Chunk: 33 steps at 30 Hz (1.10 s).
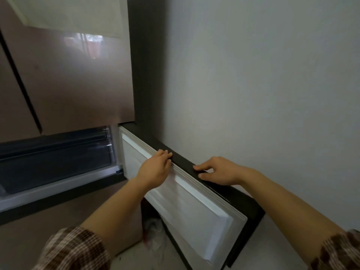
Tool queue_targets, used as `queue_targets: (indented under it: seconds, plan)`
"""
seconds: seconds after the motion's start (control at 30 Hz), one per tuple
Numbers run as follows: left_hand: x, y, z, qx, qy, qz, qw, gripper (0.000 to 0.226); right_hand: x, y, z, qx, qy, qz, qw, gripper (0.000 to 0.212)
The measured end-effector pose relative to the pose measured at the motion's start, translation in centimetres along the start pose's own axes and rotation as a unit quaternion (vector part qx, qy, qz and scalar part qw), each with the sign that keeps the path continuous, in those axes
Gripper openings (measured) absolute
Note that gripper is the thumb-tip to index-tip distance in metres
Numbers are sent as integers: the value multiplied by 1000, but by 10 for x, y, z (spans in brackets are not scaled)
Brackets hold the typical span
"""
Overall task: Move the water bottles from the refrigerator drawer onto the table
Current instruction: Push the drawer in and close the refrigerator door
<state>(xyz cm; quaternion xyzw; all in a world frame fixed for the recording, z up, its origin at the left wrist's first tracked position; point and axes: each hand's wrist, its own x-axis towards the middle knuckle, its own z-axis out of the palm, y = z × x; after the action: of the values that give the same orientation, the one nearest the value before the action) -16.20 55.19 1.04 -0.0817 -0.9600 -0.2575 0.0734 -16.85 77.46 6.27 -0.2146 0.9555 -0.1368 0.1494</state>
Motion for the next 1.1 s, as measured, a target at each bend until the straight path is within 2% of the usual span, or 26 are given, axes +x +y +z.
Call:
queue_targets:
  seconds: [0.13,0.27,0.37,0.47,0.6,0.7,0.77,0.87,0.93,1.03,1.1]
  plan:
    - [-30,-34,-18,-70,8,-11,997,43,2,-27,13,59,-40,-85,994,37]
    - [-60,-57,-42,-160,-36,-54,985,49,8,-59,34,138,-40,-136,980,36]
    - [-84,-65,-60,-232,-27,-106,967,53,20,-89,54,140,-5,-152,978,60]
    - [-110,-78,-78,-269,10,-176,947,50,33,-122,70,128,-11,-186,974,82]
    - [-142,-101,-109,-209,35,-228,950,27,55,-164,85,88,-15,-253,963,85]
    - [-166,-120,-131,-207,49,-264,941,12,76,-191,91,59,0,-292,955,70]
    - [-178,-134,-147,-192,47,-283,938,10,90,-210,95,13,10,-317,948,61]
    - [-188,-152,-169,-153,33,-313,937,17,107,-240,103,-59,38,-338,939,60]
    - [-189,-166,-180,-88,28,-321,943,20,118,-262,109,-86,54,-343,934,61]
    - [-188,-185,-189,91,20,-300,949,41,138,-295,116,-114,70,-334,933,63]
    - [-185,-203,-186,206,5,-295,933,65,152,-317,121,-123,73,-324,935,63]
